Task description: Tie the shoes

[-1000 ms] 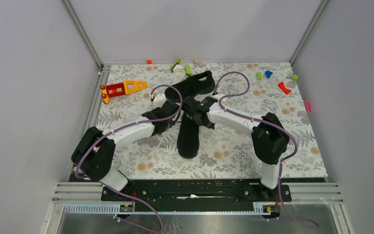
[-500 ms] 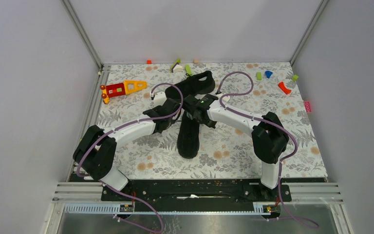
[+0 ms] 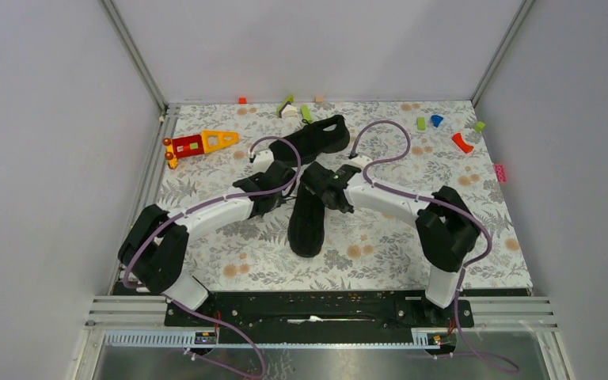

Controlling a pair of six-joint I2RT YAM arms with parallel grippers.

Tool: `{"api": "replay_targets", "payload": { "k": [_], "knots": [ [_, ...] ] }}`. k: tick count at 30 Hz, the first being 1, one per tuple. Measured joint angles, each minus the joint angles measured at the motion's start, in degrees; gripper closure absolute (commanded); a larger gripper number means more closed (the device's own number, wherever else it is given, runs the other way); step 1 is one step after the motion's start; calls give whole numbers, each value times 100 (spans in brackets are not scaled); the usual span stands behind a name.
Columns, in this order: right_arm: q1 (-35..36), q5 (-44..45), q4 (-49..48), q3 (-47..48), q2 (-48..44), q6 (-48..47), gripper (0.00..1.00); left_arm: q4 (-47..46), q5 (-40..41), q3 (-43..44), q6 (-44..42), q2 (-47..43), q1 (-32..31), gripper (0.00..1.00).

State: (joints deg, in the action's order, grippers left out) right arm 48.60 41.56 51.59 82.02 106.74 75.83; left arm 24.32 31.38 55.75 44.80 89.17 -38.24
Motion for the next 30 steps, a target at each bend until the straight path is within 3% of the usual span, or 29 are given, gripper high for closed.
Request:
{"api": "replay_targets", "payload": {
  "k": [2, 5, 10, 15, 16, 18, 19, 27, 30],
  "knots": [
    [28, -33, -638, -603, -328, -455, 99, -15, -199, -35, -85, -114, -24, 99],
    [35, -72, -1316, -1073, -745, -1025, 90, -68, -442, -105, -192, -514, 13, 83],
    [26, -315, -2297, -1504, -1270, -1878, 56, -345, -682, -385, -387, -1292, 87, 61],
    [15, -769, -3084, -2103, -1770, -2461, 36, -533, -1108, -761, -509, -1696, 251, 40],
    [13, -872, -3239, -2271, -1926, -2557, 34, -584, -1237, -850, -533, -1770, 280, 35],
    [-4, -1091, -3497, -2555, -2218, -2717, 26, -675, -1532, -1045, -573, -1963, 332, 13],
    [-26, -1226, -3670, -2712, -2380, -2791, 25, -719, -1661, -1128, -603, -2055, 350, 9],
    [-601, -2610, -5351, -4094, -3434, -3222, 18, -1587, -2828, -1965, -640, -3051, 584, 8],
    [-931, -3093, -5742, -4531, -3864, -3504, 13, -1803, -3003, -2347, -732, -3578, 761, 2]
  ]
}}
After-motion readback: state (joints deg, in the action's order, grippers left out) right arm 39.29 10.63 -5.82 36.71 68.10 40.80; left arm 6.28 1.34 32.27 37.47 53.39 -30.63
